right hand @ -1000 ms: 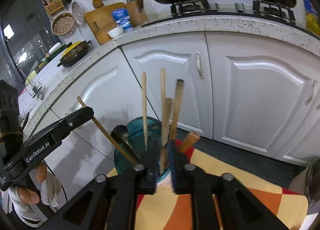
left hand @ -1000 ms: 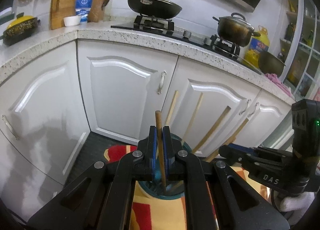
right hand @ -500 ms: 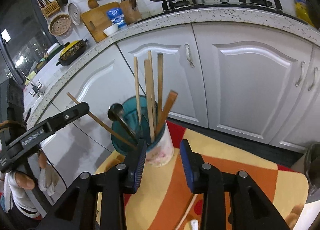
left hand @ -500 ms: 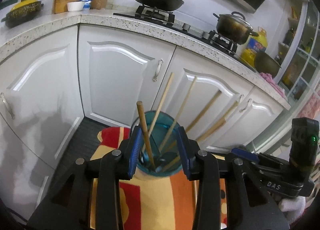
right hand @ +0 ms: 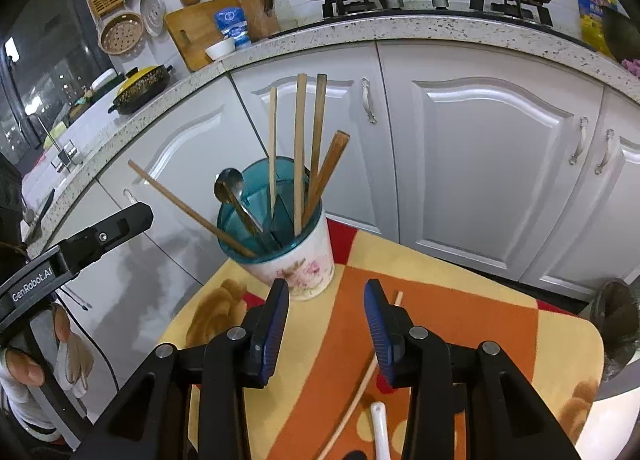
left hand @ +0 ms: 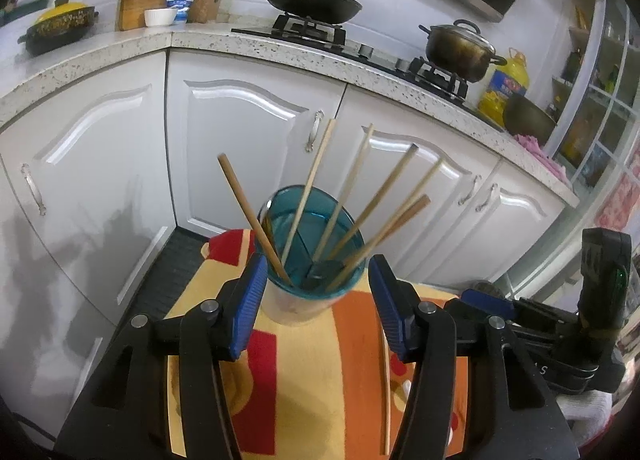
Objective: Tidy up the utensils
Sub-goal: 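Withdraw both tools over the cloth toward the white spoon and chopstick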
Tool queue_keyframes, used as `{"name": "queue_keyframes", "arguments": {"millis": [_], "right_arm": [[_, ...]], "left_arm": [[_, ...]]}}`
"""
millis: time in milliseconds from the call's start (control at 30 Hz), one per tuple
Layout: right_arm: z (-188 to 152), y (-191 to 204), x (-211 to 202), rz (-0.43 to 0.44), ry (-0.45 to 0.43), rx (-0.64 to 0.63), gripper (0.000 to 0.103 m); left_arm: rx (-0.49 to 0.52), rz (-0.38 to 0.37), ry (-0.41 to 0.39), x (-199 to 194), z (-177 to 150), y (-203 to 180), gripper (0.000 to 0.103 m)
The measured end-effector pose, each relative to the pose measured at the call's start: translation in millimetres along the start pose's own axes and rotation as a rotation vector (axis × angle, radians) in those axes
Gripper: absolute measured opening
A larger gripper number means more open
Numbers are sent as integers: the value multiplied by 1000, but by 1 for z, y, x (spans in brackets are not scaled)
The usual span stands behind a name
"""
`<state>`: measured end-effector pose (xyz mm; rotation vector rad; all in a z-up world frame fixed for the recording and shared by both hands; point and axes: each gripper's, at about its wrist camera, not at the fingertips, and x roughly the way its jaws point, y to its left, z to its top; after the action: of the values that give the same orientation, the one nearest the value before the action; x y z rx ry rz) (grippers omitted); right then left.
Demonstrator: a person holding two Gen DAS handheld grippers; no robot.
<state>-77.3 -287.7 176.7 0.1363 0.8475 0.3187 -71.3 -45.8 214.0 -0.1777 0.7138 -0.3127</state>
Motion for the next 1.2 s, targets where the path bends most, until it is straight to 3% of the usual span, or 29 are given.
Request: {"name": "queue_keyframes", "arguments": {"millis": [633,1200], "right_arm": [[-50,-31,-22,-94,41,38,39],[-93,-42,5,-104,163,35,40]], "left_arm": [[88,-6,44,1,-40,-42,52],[76,-7,118,26,-69,-34,52]]}}
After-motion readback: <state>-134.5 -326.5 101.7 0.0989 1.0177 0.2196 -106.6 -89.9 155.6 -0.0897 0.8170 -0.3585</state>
